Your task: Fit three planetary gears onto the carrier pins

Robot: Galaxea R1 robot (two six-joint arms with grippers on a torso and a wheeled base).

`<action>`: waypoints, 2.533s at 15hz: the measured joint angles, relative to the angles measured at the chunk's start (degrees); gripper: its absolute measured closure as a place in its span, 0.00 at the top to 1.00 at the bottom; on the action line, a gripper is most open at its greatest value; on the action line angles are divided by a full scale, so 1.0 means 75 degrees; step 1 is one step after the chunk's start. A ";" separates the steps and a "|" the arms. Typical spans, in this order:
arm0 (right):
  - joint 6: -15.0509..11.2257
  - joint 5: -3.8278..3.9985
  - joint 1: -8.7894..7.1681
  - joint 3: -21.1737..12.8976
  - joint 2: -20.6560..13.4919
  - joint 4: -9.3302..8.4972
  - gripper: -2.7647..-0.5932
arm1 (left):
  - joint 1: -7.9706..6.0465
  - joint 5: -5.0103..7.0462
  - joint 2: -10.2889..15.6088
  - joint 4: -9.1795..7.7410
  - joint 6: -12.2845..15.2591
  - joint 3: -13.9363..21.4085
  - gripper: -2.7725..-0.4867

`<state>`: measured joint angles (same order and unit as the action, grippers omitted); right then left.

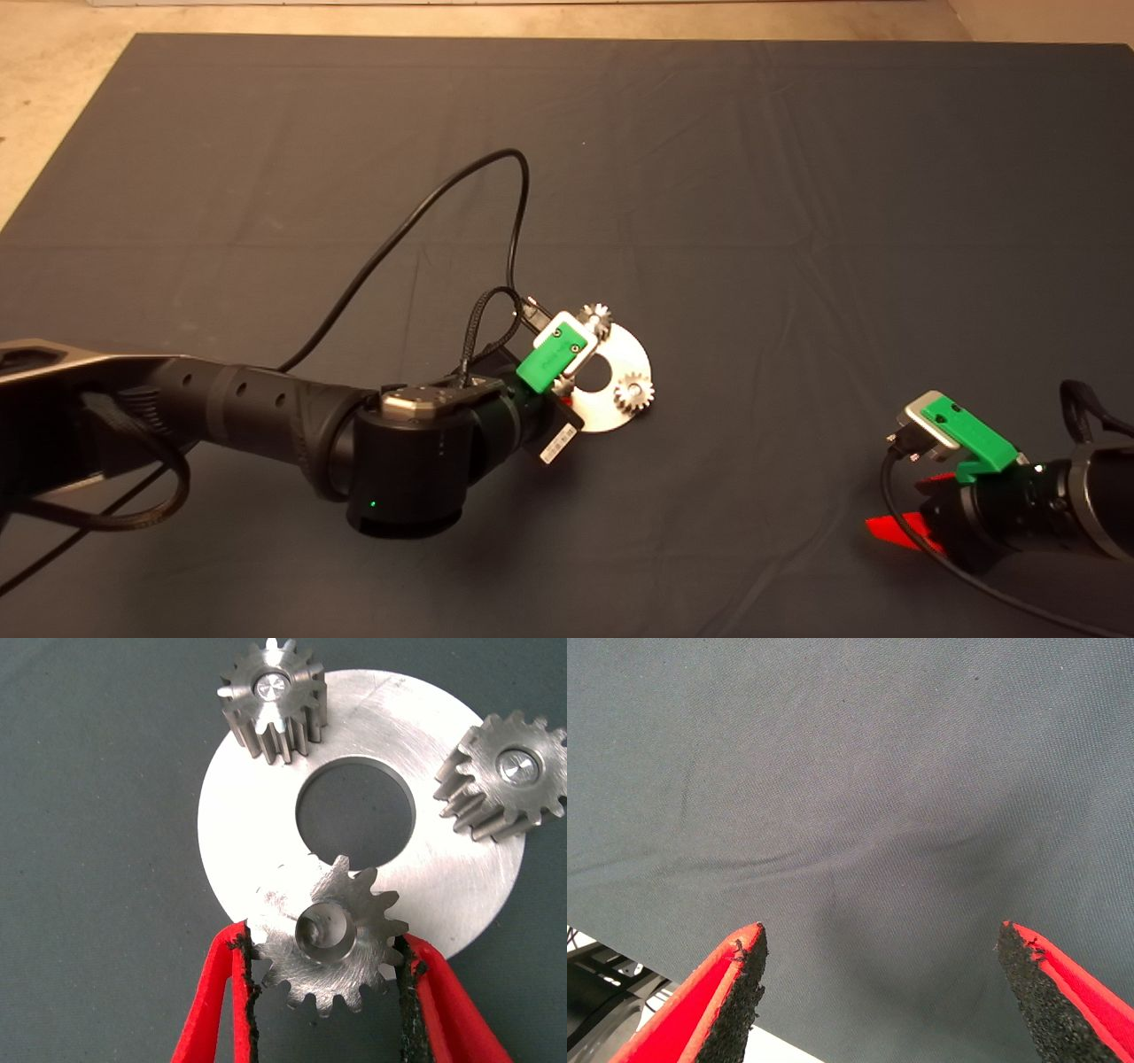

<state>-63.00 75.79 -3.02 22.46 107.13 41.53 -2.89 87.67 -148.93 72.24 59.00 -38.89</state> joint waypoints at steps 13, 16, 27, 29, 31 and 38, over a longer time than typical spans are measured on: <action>0.0047 0.0000 0.0000 0.0000 -0.0124 0.0000 0.61 | -0.0023 -0.0047 -0.0010 0.0003 -0.0344 -0.0059 0.09; 0.0050 -0.0003 0.0000 0.0000 -0.0126 0.0000 0.61 | -0.0023 -0.0059 -0.0009 0.0003 -0.0395 -0.0062 0.09; 0.0109 0.0000 0.0003 0.0000 -0.0127 0.0000 0.61 | -0.0143 -0.0007 0.0052 -0.0033 -0.0452 -0.0029 0.09; 0.0111 -0.0003 0.0003 0.0000 -0.0127 0.0000 0.61 | -0.0151 -0.0007 0.0072 -0.0059 -0.0452 0.0047 0.09; 0.0111 -0.0003 0.0003 0.0000 -0.0125 0.0000 0.61 | -0.0151 -0.0007 0.0072 -0.0062 -0.0452 0.0105 0.09; 0.0138 -0.0003 0.0003 0.0000 -0.0127 0.0000 0.61 | -0.0151 -0.0003 0.0093 -0.0062 -0.0397 0.0169 0.09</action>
<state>-61.96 75.76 -3.00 22.46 106.18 41.53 -4.02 87.65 -148.24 71.78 56.03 -37.62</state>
